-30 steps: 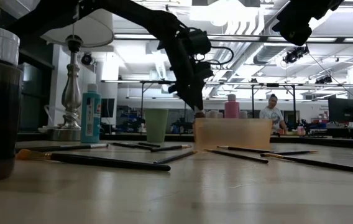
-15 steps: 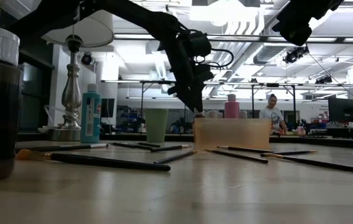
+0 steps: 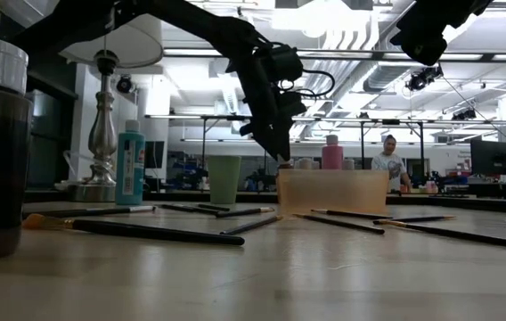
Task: Pick & Place Paint Supplies
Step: Put the brown paint bottle into the orange bin, then put the dark blue paint bottle into the orange bin
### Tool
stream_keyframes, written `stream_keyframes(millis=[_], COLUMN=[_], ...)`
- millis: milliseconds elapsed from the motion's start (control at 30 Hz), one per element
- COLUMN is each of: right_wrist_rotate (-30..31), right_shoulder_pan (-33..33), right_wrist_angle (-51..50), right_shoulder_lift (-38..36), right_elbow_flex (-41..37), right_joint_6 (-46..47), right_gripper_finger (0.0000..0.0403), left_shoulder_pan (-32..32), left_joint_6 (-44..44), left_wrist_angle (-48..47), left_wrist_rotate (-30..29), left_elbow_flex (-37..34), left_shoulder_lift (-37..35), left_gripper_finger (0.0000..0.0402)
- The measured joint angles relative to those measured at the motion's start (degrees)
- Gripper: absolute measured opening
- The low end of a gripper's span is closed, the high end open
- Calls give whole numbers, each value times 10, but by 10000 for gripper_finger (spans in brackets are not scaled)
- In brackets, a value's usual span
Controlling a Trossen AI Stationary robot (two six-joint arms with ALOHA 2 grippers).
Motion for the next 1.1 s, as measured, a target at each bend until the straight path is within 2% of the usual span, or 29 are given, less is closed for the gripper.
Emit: stream_keyframes(millis=[267,800,1100], right_wrist_rotate=[0,0,0], right_shoulder_pan=[0,0,0], right_wrist_angle=[0,0,0], right_shoulder_lift=[0,0,0], right_elbow_flex=[0,0,0], right_joint_6=[0,0,0], right_gripper_finger=[113,113,113], left_shoulder_pan=[0,-4,-13], left_joint_6=[2,2,17], left_wrist_angle=[-6,-5,-14], left_wrist_rotate=[-2,-8,4], left_elbow_flex=[0,0,22], left_shoulder_lift=[0,0,-15], left_gripper_finger=[165,168,168])
